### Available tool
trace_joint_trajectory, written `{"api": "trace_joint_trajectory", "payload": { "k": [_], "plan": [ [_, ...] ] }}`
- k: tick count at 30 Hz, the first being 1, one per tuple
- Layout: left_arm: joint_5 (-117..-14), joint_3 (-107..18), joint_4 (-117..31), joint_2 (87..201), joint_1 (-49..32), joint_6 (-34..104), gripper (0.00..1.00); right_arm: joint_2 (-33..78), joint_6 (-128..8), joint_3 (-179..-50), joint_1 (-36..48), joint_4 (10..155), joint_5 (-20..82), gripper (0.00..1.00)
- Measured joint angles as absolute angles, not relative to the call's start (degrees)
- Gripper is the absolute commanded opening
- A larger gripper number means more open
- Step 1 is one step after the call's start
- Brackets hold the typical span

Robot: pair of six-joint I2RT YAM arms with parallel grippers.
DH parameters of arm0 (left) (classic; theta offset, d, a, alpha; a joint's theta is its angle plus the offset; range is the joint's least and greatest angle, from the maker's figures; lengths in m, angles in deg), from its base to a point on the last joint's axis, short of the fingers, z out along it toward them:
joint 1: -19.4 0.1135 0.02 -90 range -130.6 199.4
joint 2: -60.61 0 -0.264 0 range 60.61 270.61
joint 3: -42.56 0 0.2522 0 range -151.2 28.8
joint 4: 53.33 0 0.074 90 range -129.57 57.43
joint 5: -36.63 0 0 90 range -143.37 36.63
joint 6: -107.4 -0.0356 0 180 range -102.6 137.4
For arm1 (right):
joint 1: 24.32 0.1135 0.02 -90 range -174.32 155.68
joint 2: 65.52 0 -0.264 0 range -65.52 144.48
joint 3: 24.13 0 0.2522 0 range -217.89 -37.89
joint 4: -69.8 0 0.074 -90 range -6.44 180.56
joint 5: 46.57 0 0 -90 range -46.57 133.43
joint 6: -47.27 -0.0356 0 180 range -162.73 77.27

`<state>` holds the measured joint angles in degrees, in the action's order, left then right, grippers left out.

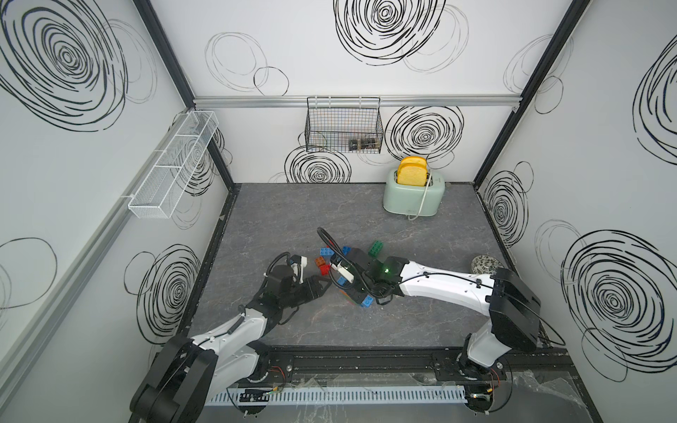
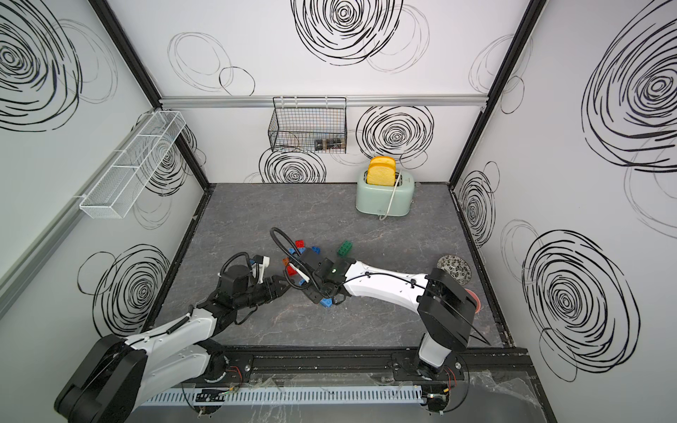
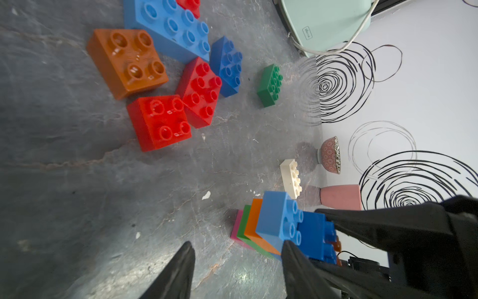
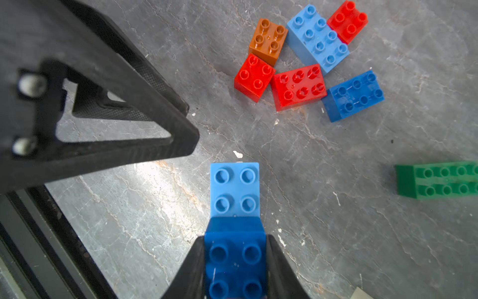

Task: Assemble a heart with lego
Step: Assemble the lego brick with the lego brick, then adjust the lego brick at the center of the board.

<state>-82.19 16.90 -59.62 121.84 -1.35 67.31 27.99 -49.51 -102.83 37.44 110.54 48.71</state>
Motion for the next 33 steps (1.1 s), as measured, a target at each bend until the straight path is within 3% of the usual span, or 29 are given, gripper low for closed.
{"api": "trace_joint_trajectory", "payload": {
  "k": [8,22,33],
  "plan": [
    [-82.23,16.90,-58.09,120.92,-0.98,66.70,0.59,26.92,-48.88,-101.46,37.42,108.45,47.84,0.32],
    [-82.23,16.88,-55.95,120.03,0.11,66.27,0.60,26.83,-46.41,-102.42,35.52,112.05,42.70,0.52],
    [-82.30,16.40,-53.74,117.27,2.63,65.19,0.60,26.83,-45.62,-101.54,34.75,112.64,40.82,0.50]
  ]
}}
